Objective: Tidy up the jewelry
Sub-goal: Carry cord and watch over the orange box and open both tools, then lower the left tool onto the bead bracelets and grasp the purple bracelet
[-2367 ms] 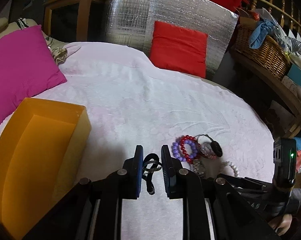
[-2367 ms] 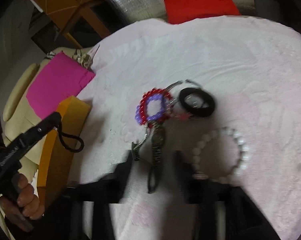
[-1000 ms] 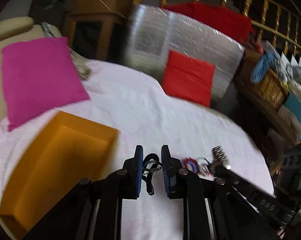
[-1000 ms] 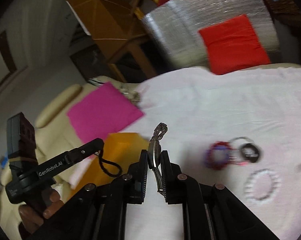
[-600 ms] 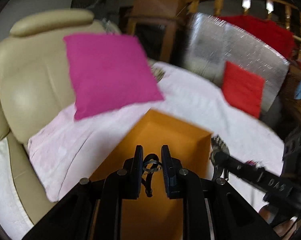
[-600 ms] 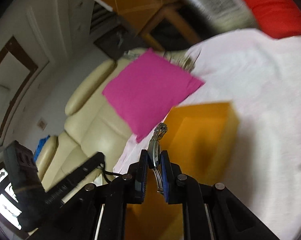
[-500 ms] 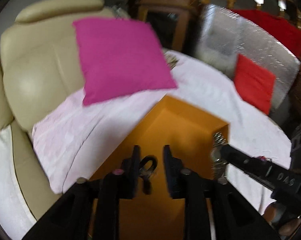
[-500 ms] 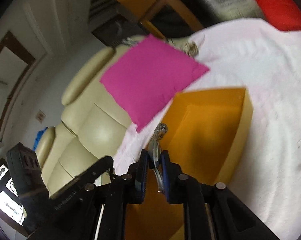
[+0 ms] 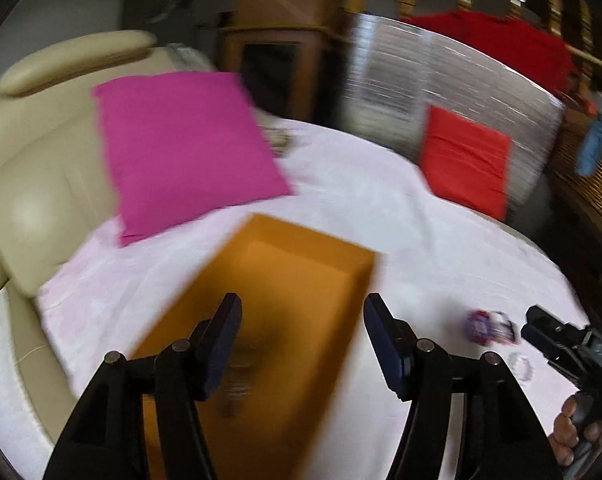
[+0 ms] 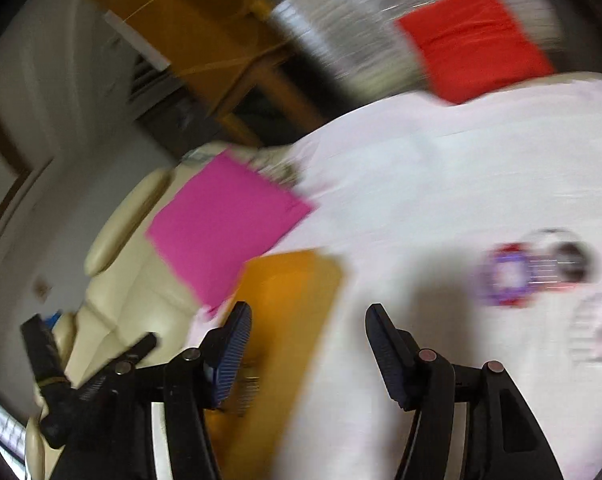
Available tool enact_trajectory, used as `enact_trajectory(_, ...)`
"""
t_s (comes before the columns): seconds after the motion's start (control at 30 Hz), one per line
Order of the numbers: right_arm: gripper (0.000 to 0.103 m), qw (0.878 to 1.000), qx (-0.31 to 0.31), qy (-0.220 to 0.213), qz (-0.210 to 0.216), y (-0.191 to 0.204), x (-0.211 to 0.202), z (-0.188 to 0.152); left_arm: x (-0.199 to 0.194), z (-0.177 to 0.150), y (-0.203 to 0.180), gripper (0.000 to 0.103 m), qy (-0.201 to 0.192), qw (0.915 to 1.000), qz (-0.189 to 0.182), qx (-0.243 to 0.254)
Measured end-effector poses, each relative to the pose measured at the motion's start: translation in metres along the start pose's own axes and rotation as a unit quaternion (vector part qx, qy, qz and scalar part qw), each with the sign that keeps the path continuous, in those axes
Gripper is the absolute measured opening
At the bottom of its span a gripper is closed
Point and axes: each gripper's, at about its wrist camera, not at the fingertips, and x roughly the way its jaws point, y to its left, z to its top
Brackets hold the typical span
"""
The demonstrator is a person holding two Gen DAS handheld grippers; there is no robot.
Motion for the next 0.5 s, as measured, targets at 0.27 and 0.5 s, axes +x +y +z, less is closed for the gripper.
enact_trajectory(0.27, 0.043, 0.982, 0.142, -0.028, -0.121, -0.147, -0.084, 0.015, 0.098, -0.016, -0.132, 0.042, 0.094, 0.9899, -0.097, 0.044)
enact_trajectory(0.5, 0.043, 0.979, 0.148, -0.01, -0.139, -0.182, -0.099, 0.023, 0.171, -0.032, -0.2, 0.039, 0.134, 0.9831, -0.117, 0.045)
